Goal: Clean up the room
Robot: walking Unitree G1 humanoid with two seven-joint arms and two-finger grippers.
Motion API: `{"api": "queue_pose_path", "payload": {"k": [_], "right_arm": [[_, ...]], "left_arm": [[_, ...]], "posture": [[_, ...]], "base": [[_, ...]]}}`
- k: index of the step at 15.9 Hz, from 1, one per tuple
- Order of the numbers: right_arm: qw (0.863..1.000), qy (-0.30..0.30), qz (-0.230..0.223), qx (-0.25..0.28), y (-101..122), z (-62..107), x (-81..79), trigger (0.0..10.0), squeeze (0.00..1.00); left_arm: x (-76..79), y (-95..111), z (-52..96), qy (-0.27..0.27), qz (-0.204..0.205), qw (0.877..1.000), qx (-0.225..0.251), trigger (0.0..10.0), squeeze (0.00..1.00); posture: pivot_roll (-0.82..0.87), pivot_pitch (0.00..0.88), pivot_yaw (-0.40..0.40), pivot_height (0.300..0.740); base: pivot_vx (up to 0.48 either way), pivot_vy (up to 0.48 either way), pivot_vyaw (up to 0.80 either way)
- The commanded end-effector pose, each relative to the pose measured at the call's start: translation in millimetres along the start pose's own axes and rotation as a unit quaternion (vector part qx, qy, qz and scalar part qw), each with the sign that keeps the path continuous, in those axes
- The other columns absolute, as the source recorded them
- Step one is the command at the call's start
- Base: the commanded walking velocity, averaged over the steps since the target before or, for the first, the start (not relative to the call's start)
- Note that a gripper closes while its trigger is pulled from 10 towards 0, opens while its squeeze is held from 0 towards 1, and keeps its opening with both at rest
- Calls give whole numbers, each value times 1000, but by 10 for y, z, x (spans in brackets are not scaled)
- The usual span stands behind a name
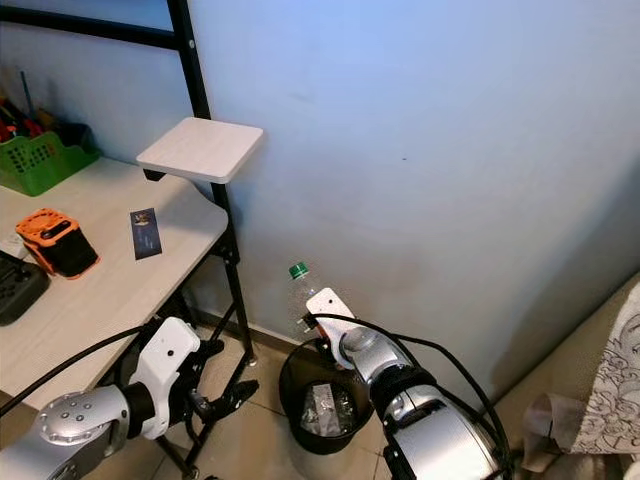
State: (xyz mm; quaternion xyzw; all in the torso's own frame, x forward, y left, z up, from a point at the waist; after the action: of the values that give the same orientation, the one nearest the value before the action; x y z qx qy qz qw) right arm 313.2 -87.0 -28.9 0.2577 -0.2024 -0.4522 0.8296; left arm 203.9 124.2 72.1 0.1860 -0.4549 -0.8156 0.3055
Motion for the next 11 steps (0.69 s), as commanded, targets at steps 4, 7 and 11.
{"api": "queue_pose_path", "payload": {"k": [4,7,11], "right_arm": [[999,21,-32,12,39,-11,-76,10000,1000],[996,47,-76,0,-100,-26,-160,10000,1000],[995,46,-92,9,-133,-24,-136,10000,1000]], "left_arm": [[21,33,33,1,-2,1000,2,10000,0],[10,40,42,5,-2,1000,2,10000,0],[-6,53,35,11,-4,1000,3,10000,0]], "posture": [[40,5,-5,740],[41,3,-5,740],[39,3,-2,740]], "base": [[0,0,0],[0,0,0],[0,0,0]]}}
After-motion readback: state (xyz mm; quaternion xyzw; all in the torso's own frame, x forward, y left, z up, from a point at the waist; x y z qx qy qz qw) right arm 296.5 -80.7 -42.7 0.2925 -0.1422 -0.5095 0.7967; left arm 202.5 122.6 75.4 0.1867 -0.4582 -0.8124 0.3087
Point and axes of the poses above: a point about 5 cm out from each wrist's last joint towards the gripper, its own z axis pointing back from the gripper into the wrist, its own y axis along the axis of the wrist's last joint, x = y × z, the point moved 3 cm from there along -z, pointing out of the wrist towards the gripper, and after that the axes turned 8 degrees about -z, right-handed, at the moved point
